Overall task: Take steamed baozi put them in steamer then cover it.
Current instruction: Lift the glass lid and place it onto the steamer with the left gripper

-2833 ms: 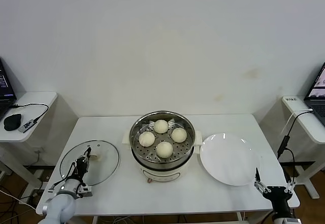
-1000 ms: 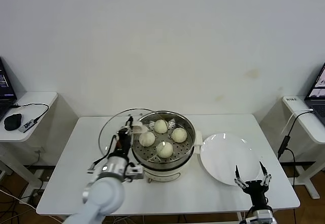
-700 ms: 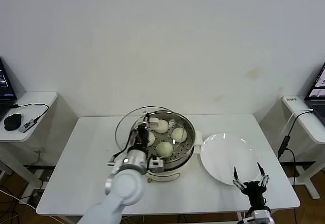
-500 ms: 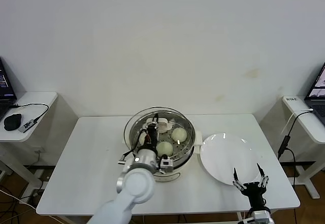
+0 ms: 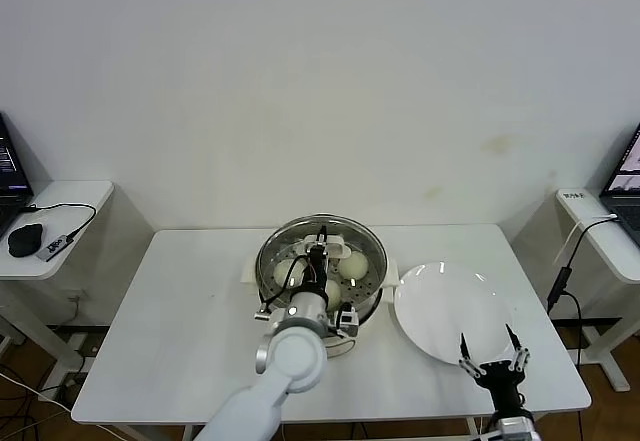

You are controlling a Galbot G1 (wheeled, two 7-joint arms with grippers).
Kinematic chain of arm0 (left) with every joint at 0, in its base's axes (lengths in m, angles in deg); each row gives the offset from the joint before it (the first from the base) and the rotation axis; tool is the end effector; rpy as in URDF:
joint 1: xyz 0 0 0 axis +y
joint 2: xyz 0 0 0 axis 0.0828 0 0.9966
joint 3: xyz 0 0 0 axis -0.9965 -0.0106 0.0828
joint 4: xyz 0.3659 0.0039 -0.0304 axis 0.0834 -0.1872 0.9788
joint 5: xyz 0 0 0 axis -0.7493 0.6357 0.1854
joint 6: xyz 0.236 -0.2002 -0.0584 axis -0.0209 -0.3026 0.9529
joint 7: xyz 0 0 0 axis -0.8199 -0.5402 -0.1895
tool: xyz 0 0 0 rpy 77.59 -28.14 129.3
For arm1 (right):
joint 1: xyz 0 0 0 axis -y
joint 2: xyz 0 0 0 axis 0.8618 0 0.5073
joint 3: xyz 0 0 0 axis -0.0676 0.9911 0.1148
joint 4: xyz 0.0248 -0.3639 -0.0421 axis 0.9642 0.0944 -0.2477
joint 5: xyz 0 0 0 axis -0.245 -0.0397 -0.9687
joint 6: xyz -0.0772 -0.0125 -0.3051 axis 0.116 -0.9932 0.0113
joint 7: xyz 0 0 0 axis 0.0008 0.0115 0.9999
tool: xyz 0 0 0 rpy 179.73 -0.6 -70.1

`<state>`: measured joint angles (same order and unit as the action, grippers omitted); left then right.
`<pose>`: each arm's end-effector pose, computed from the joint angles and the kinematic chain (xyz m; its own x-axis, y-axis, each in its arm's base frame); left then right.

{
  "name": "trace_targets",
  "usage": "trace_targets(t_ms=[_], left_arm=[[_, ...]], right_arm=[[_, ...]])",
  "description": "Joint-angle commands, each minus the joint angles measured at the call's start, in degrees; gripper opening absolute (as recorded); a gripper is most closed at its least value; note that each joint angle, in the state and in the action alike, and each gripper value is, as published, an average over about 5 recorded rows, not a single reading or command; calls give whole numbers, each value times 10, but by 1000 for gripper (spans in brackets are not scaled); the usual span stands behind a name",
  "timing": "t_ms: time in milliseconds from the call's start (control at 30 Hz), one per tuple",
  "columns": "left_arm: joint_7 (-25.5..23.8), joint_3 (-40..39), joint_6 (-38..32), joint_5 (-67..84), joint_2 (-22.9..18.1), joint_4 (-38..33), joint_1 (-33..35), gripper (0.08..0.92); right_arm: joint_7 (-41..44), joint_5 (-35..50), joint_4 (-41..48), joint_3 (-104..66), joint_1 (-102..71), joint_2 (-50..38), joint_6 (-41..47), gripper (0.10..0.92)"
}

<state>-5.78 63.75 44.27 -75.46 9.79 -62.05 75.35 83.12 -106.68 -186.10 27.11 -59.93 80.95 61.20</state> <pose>0.2972 -0.1283 -0.2779 -0.9889 0.1346 0.0625 0.0610 -0.0154 0.9980 0.1113 -0.1003 -0.3955 -0.9940 0.0870 0.0665 0.0484 0.8939 -0.4457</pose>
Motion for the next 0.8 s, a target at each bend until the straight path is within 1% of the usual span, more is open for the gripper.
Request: trace_targets(t_ms=[33,400,800], left_arm=[[2,8,-4,-13,-12,23,-3,132],[6,16,-6,-11,-15,18,9,132],[23,21,-7,8,-19,26,13,132]], right_arm=[[0,0,3,0,-1,-2,-2,823],[1,-1,3,4,-3,-2,-3,823],[2,-2,4,7,-4,-2,-4,823]])
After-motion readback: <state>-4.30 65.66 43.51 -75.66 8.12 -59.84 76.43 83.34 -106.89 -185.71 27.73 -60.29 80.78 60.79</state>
